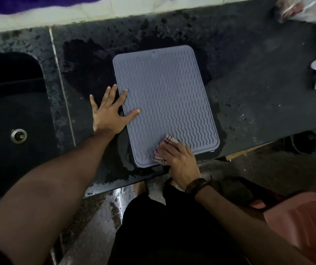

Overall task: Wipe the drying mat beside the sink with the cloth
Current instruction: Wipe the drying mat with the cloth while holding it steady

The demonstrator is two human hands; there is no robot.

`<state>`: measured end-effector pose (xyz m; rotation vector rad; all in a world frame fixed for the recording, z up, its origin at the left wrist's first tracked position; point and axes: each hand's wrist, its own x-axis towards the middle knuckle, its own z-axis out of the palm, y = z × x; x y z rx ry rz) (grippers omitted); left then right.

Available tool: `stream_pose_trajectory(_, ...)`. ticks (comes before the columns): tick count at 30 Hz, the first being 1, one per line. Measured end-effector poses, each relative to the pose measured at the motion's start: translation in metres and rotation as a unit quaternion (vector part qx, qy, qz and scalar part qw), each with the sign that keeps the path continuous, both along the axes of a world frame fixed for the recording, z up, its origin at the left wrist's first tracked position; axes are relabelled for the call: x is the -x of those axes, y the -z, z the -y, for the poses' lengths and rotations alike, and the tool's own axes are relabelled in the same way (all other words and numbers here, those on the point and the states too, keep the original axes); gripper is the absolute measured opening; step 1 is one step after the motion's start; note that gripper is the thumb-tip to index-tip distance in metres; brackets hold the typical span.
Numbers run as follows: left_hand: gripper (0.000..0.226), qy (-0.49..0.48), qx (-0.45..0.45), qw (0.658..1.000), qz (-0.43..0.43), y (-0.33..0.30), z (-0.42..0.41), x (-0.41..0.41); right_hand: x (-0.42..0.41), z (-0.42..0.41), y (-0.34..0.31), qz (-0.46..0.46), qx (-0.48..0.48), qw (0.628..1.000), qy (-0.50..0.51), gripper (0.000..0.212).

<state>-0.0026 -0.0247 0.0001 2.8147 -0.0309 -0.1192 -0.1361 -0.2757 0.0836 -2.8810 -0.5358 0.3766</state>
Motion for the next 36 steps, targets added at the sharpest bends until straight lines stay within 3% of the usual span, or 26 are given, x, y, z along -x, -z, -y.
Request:
stream_pose_trajectory(8,0.089,0.001,-0.007,1.000,0.005,0.000,0.000,-0.001,-0.018,-0.043,-0.018,0.021,-0.027,0.999,-0.016,0.040)
stream_pose_trajectory(12,0.088,0.002,-0.003,1.000,0.011,0.002,-0.001,-0.001,-0.021,-0.076,-0.007,-0.033,-0.001,0.996,-0.086,0.051)
stream_pose_trajectory(19,0.088,0.001,-0.001,1.000,0.011,0.005,-0.002,-0.001,0.014,-0.035,0.000,-0.030,-0.011,0.995,-0.094,0.047)
stream_pose_trajectory(26,0.089,0.000,-0.005,1.000,0.006,0.005,-0.001,-0.001,-0.012,-0.014,-0.012,0.072,-0.032,0.997,0.013,0.046)
stream_pose_trajectory(30,0.088,-0.002,-0.001,1.000,0.008,0.002,-0.001,0.000,-0.029,-0.013,-0.002,0.030,0.000,0.999,0.032,0.045)
stream_pose_trajectory(36,0.088,-0.003,0.000,1.000,-0.002,0.002,0.001,-0.001,0.014,0.019,0.009,0.023,0.004,1.000,0.018,0.053)
